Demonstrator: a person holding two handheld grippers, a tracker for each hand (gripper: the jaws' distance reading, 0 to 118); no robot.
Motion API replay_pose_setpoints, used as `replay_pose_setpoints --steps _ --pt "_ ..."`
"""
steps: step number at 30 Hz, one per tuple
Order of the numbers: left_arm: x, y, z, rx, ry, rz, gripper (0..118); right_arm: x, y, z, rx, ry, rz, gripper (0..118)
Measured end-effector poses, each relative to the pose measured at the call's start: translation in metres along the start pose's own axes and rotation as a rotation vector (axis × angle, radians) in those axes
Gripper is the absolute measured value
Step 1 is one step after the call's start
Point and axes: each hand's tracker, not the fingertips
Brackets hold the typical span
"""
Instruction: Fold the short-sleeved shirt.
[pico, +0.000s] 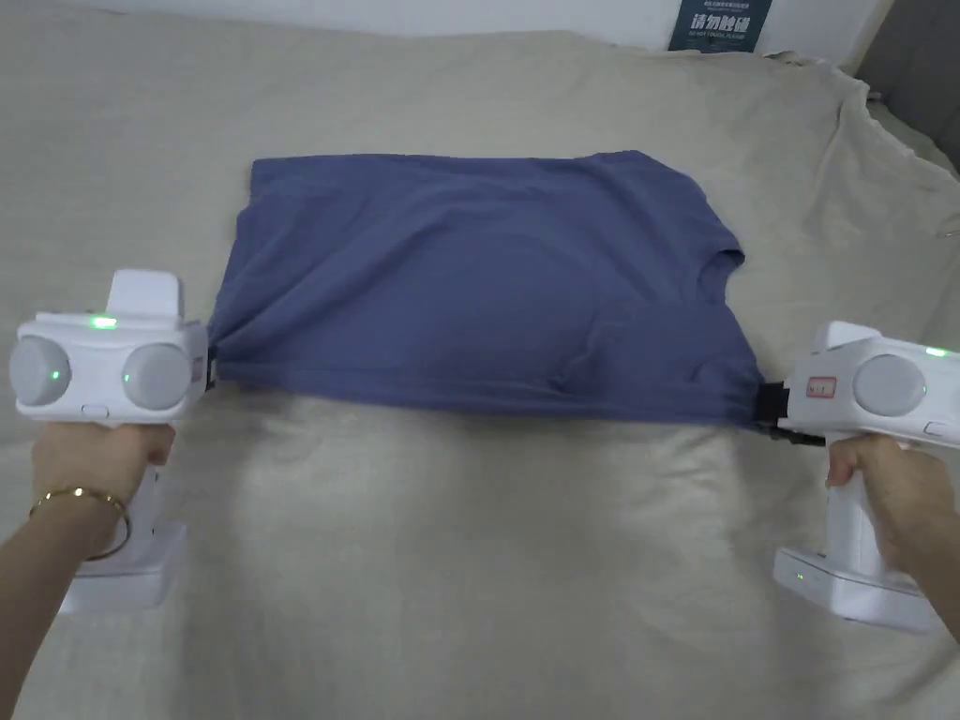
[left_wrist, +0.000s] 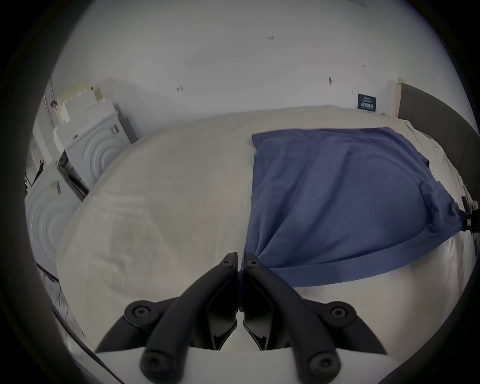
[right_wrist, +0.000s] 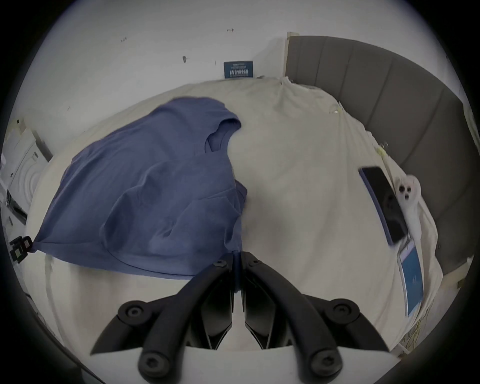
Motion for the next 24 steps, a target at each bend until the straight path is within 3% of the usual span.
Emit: replay_pose_setpoints --steps 7,11,24 --pt "-0.036 -0.072 0.054 0.008 -0.058 0.064 0 0.023 -0.058 0.055 0.018 0.049 0.042 4" --pt "-0.04 -0.101 0.087 0.038 -0.077 0.045 0 0.03 -0.085 0.083 0.04 0.059 0.095 4" --pt "-0.042 -0.176 0.139 0.003 -0.127 -0.053 0 0.061 -0.157 0.116 0.008 0.048 0.13 4"
